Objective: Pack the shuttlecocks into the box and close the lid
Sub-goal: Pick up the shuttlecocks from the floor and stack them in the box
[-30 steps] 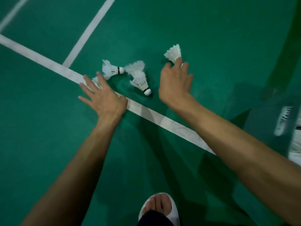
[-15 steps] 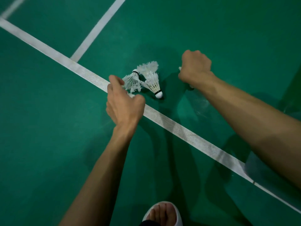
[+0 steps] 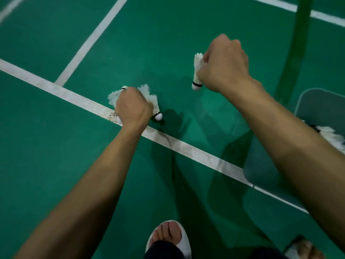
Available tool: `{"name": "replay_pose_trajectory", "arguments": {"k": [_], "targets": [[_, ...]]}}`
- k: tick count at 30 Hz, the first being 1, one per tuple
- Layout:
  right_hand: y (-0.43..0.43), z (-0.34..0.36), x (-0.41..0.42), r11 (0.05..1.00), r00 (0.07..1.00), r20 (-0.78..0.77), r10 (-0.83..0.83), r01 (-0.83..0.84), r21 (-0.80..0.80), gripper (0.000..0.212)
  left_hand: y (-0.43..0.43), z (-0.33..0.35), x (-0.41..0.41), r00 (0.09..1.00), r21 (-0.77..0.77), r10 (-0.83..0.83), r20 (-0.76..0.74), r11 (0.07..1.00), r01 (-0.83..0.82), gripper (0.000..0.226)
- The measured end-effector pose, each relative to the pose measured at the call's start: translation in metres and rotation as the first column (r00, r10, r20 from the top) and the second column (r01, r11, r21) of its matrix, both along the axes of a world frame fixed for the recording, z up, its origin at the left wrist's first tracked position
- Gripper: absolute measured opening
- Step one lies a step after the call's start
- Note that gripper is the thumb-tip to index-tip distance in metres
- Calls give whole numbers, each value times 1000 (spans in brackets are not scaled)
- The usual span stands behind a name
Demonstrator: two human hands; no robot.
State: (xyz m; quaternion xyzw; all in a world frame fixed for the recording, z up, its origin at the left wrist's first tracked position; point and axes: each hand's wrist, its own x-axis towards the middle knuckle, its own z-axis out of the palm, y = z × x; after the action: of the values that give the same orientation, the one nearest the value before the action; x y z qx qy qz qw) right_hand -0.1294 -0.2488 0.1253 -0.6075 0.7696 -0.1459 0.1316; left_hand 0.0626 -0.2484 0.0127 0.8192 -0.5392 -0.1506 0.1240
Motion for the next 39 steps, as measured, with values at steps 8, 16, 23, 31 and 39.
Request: {"name": "replay_pose_trajectory", "arguments": {"k": [8,16,23,31,39], "targets": [[77,57,-73,995,963,254,-91,100,-24,10,55,35,-30,953,42,-180,-242,980,196,14],[166,88,-163,933,836,476,-273,350,-80,17,98,132,-131,806,-185,-435,-401,900,394,29],[243,78,-229,804,683,571,-455,591,-66,15,136,174,-197,750,-444,-608,-261,765,466,20],[295,35,-283,736,743,187,-642,529,423,20,165,150,-269,614,-462,-753,-238,644,611,15],[299,-7,-289,717,777,191,-600,416,559,16,183,101,-323,576,-281,-767,-284,641,714,14]]}}
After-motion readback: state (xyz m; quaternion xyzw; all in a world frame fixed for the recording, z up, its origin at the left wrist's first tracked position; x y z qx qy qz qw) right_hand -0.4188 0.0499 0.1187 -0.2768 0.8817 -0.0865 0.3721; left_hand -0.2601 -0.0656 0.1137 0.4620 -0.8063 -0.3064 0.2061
